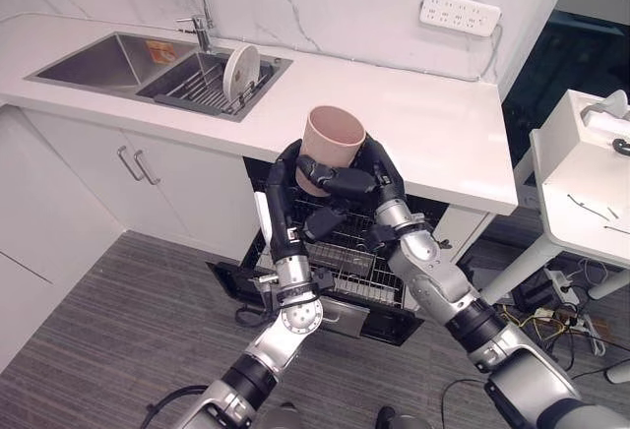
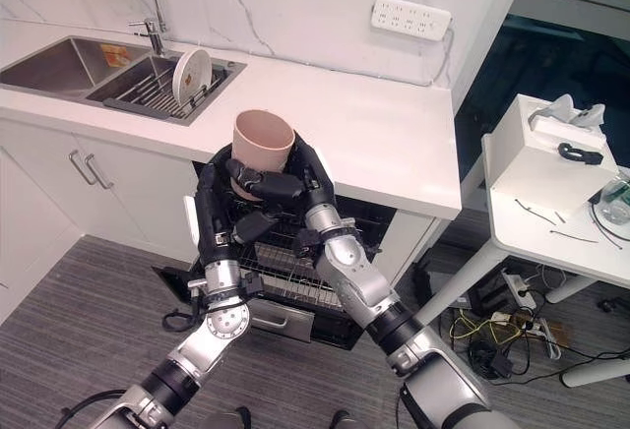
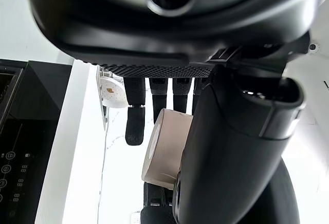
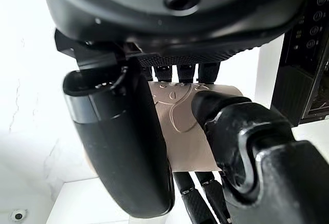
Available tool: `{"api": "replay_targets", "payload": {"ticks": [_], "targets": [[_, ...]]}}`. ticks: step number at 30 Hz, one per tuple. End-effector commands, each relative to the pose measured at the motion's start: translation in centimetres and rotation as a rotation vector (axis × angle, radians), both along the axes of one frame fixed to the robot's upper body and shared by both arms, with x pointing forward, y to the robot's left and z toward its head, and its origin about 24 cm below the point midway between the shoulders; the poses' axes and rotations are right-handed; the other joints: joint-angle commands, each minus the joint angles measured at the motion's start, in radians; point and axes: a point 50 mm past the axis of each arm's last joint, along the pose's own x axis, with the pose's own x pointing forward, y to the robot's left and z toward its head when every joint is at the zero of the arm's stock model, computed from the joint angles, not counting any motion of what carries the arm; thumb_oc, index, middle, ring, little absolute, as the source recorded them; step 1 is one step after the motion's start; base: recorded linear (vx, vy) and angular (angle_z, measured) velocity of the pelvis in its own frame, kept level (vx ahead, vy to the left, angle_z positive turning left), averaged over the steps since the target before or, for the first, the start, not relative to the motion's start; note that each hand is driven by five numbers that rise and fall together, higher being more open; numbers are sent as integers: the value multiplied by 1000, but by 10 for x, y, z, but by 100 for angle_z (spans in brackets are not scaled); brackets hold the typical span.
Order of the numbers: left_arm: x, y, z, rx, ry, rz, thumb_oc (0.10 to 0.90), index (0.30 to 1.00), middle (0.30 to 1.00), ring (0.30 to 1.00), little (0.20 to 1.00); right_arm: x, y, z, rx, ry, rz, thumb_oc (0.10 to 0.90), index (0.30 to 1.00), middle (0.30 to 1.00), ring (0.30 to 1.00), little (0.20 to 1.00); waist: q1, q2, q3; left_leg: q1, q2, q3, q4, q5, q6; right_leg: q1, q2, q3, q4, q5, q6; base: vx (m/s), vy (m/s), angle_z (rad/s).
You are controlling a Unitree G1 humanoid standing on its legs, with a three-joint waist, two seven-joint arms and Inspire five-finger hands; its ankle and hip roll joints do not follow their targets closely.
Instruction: Place the dishes in the dishwasher.
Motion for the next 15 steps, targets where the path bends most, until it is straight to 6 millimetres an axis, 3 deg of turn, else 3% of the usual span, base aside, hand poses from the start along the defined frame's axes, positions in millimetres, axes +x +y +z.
{"api": "replay_targets", "payload": {"ticks": [1, 4, 5, 6, 7, 15], "targets": [[2, -33, 43, 28, -221, -191, 400, 300, 300, 300, 300, -8, 21, 105, 140, -443, 60, 400, 300, 300, 300, 300, 8, -6, -38, 33, -19, -24, 42, -99, 9, 86, -4, 27, -31, -40, 52, 0, 0, 0], [2, -32, 41, 26, -213, -188, 400, 300, 300, 300, 300, -7, 18, 104, 145, -443, 36, 400, 300, 300, 300, 300, 7, -5, -39, 34, -19, -23, 42, -100, 9, 86, -4, 27, -31, -40, 52, 0, 0, 0], [2, -31, 40, 27, -212, -188, 449, 373, 373, 373, 373, -7, 16, 104, 155, -447, 22, 400, 300, 300, 300, 300, 7, -4, -39, 34, -18, -23, 42, -100, 9, 86, -4, 26, -31, -41, 51, 0, 0, 0], [2, -31, 39, 29, -212, -187, 566, 549, 549, 549, 549, -7, 15, 105, 163, -447, 16, 400, 300, 300, 300, 300, 6, -4, -39, 35, -18, -22, 42, -100, 9, 86, -4, 27, -31, -41, 51, 0, 0, 0], [2, -31, 39, 32, -211, -187, 800, 900, 900, 900, 900, -7, 13, 106, 175, -450, 5, 400, 300, 300, 300, 300, 6, -3, -39, 35, -18, -22, 42, -100, 9, 85, -3, 28, -31, -41, 50, 0, 0, 0], [1, -30, 36, 31, -195, -178, 800, 900, 900, 900, 900, -14, -4, 120, 268, -553, -134, 400, 300, 300, 300, 300, -3, 1, -35, 40, -14, -17, 42, -101, 11, 87, 2, 33, -31, -43, 47, 0, 0, 0]]}}
